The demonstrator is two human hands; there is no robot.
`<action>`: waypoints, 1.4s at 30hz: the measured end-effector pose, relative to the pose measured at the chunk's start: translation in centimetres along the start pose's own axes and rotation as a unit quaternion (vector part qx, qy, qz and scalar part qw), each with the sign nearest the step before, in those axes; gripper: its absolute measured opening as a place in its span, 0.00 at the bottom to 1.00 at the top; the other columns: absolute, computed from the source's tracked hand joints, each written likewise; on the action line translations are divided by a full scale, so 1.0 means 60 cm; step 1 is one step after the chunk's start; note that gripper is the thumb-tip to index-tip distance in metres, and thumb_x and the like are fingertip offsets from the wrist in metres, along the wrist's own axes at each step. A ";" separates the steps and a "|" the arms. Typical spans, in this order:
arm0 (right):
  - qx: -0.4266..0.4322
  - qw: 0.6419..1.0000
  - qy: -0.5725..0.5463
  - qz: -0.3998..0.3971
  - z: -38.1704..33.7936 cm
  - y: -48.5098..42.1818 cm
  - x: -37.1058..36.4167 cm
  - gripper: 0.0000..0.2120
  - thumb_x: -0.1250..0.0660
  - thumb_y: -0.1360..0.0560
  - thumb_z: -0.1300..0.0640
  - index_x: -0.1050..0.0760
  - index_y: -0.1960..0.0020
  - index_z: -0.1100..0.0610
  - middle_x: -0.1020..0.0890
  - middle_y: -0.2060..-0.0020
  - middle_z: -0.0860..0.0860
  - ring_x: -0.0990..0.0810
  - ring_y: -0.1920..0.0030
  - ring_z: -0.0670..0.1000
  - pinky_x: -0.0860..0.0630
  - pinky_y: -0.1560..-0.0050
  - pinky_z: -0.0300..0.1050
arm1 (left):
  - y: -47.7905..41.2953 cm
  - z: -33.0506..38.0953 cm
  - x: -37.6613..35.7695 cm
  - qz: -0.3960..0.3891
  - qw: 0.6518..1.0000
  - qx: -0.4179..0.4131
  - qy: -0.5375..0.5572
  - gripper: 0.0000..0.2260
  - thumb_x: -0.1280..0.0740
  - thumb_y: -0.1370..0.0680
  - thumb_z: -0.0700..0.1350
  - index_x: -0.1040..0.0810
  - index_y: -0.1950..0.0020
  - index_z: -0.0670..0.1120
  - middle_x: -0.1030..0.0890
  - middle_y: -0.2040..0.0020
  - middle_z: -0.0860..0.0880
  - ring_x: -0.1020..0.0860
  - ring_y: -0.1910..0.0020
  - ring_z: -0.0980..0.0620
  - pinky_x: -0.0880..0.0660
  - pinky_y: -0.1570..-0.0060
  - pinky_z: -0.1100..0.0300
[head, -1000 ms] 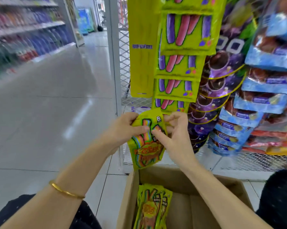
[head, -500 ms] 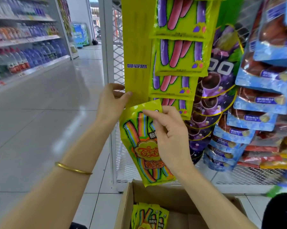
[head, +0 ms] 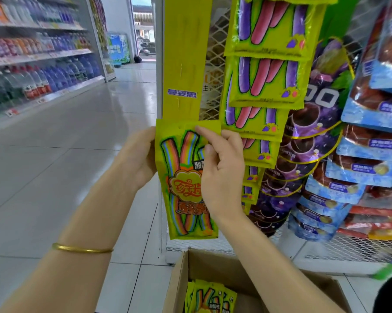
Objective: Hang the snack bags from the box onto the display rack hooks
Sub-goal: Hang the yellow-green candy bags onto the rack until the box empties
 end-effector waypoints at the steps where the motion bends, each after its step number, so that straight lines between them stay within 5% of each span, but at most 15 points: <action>1: -0.002 1.000 0.002 0.002 0.000 -0.003 -0.005 0.16 0.42 0.23 0.68 0.23 0.40 0.58 0.33 0.56 0.48 0.33 0.56 0.40 0.33 0.54 0.31 | 0.003 0.000 -0.002 -0.015 1.000 0.005 0.020 0.16 0.41 0.22 0.43 0.25 0.37 0.38 0.20 0.42 0.40 0.21 0.46 0.41 0.23 0.44 0.48; 6: -0.005 1.000 0.027 0.002 0.007 -0.007 -0.014 0.17 0.43 0.24 0.68 0.25 0.37 0.62 0.32 0.53 0.51 0.32 0.52 0.42 0.33 0.49 0.30 | 0.011 -0.004 -0.011 -0.042 0.997 0.012 0.069 0.18 0.43 0.21 0.44 0.27 0.34 0.39 0.22 0.39 0.39 0.23 0.40 0.41 0.27 0.39 0.45; 11: -0.010 0.998 0.054 -0.011 0.012 -0.006 -0.014 0.19 0.42 0.24 0.70 0.27 0.35 0.62 0.31 0.51 0.54 0.34 0.52 0.40 0.35 0.49 0.27 | 0.018 -0.004 -0.024 -0.075 0.993 -0.004 0.088 0.22 0.49 0.19 0.56 0.25 0.36 0.44 0.20 0.41 0.42 0.21 0.42 0.44 0.26 0.40 0.47; 15: 0.005 0.996 0.085 -0.034 0.010 -0.006 -0.019 0.20 0.42 0.25 0.70 0.28 0.34 0.62 0.30 0.50 0.56 0.34 0.52 0.41 0.35 0.51 0.27 | 0.021 -0.008 -0.019 0.007 0.999 -0.052 -0.004 0.15 0.36 0.23 0.47 0.23 0.40 0.40 0.17 0.47 0.41 0.18 0.49 0.43 0.23 0.45 0.46; 23: -0.025 0.989 0.115 -0.093 0.012 -0.002 -0.014 0.22 0.42 0.23 0.69 0.32 0.30 0.57 0.32 0.51 0.53 0.35 0.56 0.43 0.31 0.55 0.40 | 0.018 -0.005 -0.014 0.026 0.995 -0.091 -0.045 0.05 0.35 0.23 0.40 0.20 0.53 0.42 0.16 0.59 0.45 0.18 0.62 0.49 0.20 0.56 0.54; 31: -0.032 0.987 0.111 -0.115 0.014 0.005 -0.008 0.23 0.43 0.22 0.69 0.34 0.29 0.56 0.32 0.52 0.52 0.34 0.56 0.44 0.30 0.55 0.43 | 0.022 -0.007 -0.017 0.011 0.995 -0.090 -0.031 0.04 0.37 0.23 0.37 0.22 0.52 0.40 0.18 0.58 0.43 0.19 0.65 0.50 0.20 0.62 0.57; 42: -0.049 0.988 0.091 -0.111 0.017 0.013 -0.002 0.22 0.43 0.22 0.68 0.34 0.29 0.55 0.32 0.51 0.50 0.33 0.55 0.43 0.29 0.56 0.44 | 0.025 -0.006 -0.017 0.011 0.994 -0.095 -0.046 0.09 0.36 0.23 0.36 0.25 0.43 0.41 0.17 0.54 0.44 0.18 0.61 0.50 0.20 0.57 0.55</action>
Point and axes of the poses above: each hand's wrist, its own y-axis away from the middle knuckle, its own x-axis out of the back of the hand, z = x × y, the point moved 3 cm from there along -y, towards the middle knuckle
